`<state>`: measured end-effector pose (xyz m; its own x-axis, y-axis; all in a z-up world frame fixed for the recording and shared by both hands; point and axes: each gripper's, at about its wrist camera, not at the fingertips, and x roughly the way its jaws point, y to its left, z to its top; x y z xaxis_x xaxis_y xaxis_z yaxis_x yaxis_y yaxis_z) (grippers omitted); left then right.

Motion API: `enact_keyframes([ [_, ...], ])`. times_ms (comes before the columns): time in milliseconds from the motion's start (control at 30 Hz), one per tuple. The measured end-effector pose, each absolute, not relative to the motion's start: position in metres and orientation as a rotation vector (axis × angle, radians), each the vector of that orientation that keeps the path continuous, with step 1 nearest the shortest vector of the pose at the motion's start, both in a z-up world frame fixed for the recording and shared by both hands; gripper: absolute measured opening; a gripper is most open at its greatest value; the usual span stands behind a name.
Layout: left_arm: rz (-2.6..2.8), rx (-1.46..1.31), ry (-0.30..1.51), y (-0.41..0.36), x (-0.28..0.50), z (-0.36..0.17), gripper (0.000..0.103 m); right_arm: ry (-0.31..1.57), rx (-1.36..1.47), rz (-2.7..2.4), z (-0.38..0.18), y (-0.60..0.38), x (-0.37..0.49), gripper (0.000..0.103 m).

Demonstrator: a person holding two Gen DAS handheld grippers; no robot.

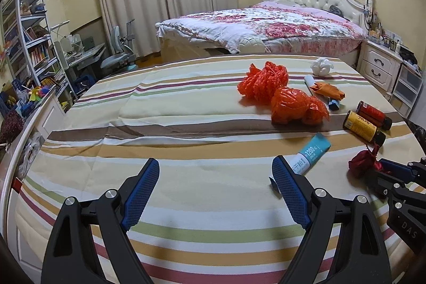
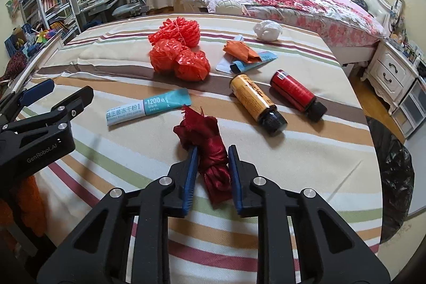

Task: Collect trash
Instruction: 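Grasp the dark red cloth with the right gripper, then grasp the blue-white tube with the left gripper while the right gripper holds the red cloth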

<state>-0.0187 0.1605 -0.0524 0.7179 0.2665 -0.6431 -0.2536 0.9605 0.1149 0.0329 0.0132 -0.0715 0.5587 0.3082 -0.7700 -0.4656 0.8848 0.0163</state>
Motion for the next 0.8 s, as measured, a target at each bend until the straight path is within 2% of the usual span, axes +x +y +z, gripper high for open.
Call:
enact_keyframes([
  [467,0.146,0.127,0.777,0.112,0.018,-0.062,0.084,0.858,-0.117,0.239,-0.073,-0.057,0.051,0.022],
  [600,0.11,0.151,0.84,0.104,0.03,-0.071,0.084,0.855,-0.09,0.236,-0.073,-0.062,0.055,0.028],
  [633,0.099,0.152,0.855,0.104,0.032,-0.073,0.08,0.854,-0.086,0.237,-0.073,-0.062,0.056,0.032],
  [667,0.09,0.149,0.868,0.105,0.032,-0.075,0.07,0.852,-0.083,0.236,-0.073,-0.063,0.056,0.037],
  [800,0.045,0.109,0.884,0.11,0.03,-0.076,0.055,0.854,-0.074,0.244,-0.076,-0.065,0.055,0.04],
])
